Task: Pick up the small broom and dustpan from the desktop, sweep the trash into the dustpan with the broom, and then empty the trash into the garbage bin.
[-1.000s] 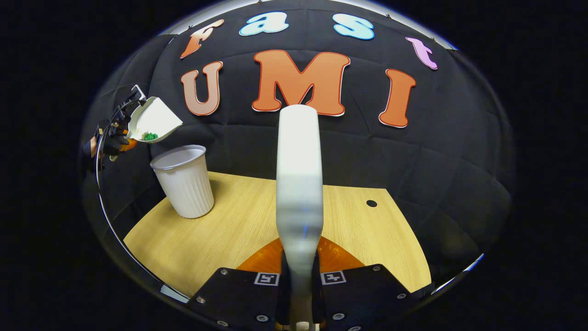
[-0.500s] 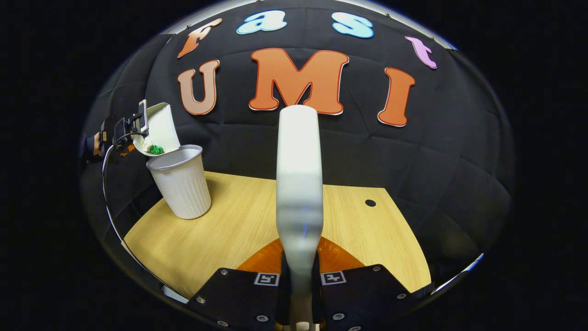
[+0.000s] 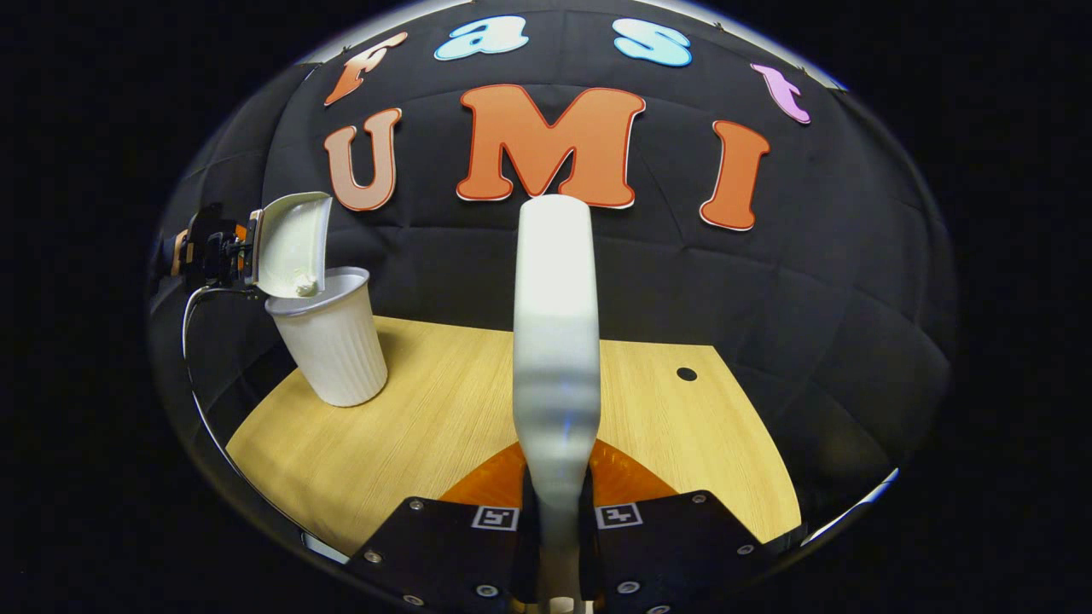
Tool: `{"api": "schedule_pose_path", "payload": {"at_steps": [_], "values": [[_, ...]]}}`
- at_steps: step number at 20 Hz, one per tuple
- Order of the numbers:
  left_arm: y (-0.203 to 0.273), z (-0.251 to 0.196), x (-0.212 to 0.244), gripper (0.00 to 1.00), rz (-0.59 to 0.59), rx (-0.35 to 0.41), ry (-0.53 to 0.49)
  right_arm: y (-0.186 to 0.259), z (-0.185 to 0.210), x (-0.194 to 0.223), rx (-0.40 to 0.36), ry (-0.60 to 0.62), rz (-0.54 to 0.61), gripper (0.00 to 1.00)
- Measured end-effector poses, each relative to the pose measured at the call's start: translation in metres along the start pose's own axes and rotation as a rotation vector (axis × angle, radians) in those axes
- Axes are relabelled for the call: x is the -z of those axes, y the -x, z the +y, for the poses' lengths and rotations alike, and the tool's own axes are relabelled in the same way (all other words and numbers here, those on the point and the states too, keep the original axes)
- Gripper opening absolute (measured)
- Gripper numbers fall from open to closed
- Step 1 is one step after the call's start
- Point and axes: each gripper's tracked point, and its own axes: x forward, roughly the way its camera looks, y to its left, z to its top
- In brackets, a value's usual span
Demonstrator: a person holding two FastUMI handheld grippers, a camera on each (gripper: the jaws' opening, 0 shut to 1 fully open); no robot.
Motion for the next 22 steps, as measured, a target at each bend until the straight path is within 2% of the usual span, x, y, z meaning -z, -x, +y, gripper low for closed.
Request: {"api": "schedule_pose_path", "payload": {"at_steps": [3,5,7,8,9,12,16,19,22], "values": [[0.003,-0.007,0.007,0.3,0.008,0.005,0.111,-0.001,0.001,-0.002,-0.007,0.001,-0.005,0.18],[0.01,-0.012,0.011,0.29,0.0,0.017,0.227,0.0,0.002,-0.002,-0.009,-0.001,-0.011,0.17],[0.019,-0.027,0.01,0.29,-0.008,0.033,0.38,0.0,0.003,-0.003,-0.012,-0.005,-0.016,0.18],[0.024,-0.03,0.008,0.25,-0.015,0.03,0.453,0.0,0.005,-0.004,-0.018,-0.008,-0.019,0.18],[0.025,-0.034,0.003,0.29,-0.019,0.03,0.526,0.0,0.006,-0.005,-0.019,-0.005,-0.024,0.18],[0.04,-0.05,-0.007,0.29,-0.028,0.049,0.776,0.002,0.011,-0.006,-0.034,0.005,-0.032,0.18],[0.067,-0.053,-0.049,0.29,-0.074,0.127,1.104,0.004,0.011,-0.009,-0.035,0.005,-0.043,0.18],[0.095,-0.047,-0.09,0.29,-0.142,0.172,1.256,0.008,0.008,-0.01,-0.033,-0.004,-0.053,0.18],[0.134,-0.057,-0.133,0.29,-0.197,0.254,1.407,0.01,0.008,-0.008,-0.036,-0.011,-0.05,0.18]]}}
